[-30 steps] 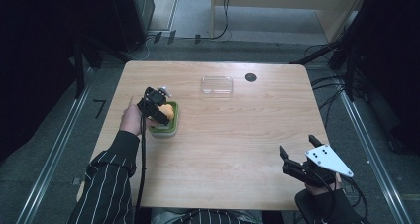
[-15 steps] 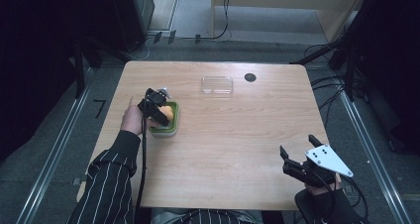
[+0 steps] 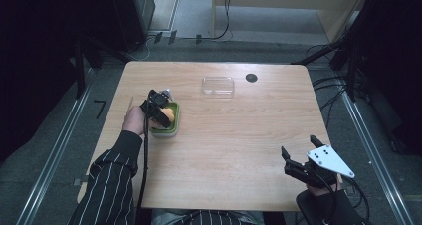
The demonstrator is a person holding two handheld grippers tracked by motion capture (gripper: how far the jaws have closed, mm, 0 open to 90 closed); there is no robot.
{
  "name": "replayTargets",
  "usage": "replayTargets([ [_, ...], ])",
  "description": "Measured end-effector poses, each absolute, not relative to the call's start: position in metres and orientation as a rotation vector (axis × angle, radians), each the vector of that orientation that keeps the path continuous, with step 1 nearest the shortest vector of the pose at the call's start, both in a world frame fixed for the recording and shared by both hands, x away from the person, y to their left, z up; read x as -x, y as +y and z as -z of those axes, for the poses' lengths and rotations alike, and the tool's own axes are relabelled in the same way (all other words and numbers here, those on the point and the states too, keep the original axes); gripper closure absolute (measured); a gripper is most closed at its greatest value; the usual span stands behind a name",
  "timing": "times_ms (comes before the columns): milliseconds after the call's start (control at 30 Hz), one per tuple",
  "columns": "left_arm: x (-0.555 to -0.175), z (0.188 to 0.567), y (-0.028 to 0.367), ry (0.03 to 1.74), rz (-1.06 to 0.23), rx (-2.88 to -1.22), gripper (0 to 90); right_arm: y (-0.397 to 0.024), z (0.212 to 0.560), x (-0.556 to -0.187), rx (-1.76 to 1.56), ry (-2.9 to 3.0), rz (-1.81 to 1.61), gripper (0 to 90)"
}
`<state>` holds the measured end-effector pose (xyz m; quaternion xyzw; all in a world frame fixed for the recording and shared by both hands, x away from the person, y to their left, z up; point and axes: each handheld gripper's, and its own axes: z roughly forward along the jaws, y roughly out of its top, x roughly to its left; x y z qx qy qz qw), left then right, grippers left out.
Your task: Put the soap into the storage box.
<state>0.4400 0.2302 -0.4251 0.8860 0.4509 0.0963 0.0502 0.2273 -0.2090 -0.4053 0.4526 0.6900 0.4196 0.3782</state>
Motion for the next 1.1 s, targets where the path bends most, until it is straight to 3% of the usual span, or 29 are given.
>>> replayTargets([
  [1100, -0.4403, 0.4276, 0.2260, 1.440, -0.339, -2.686, 38.3, -0.2083, 0.4052, -0.2276, -1.153, 1.766, -1.073, 13.3],
])
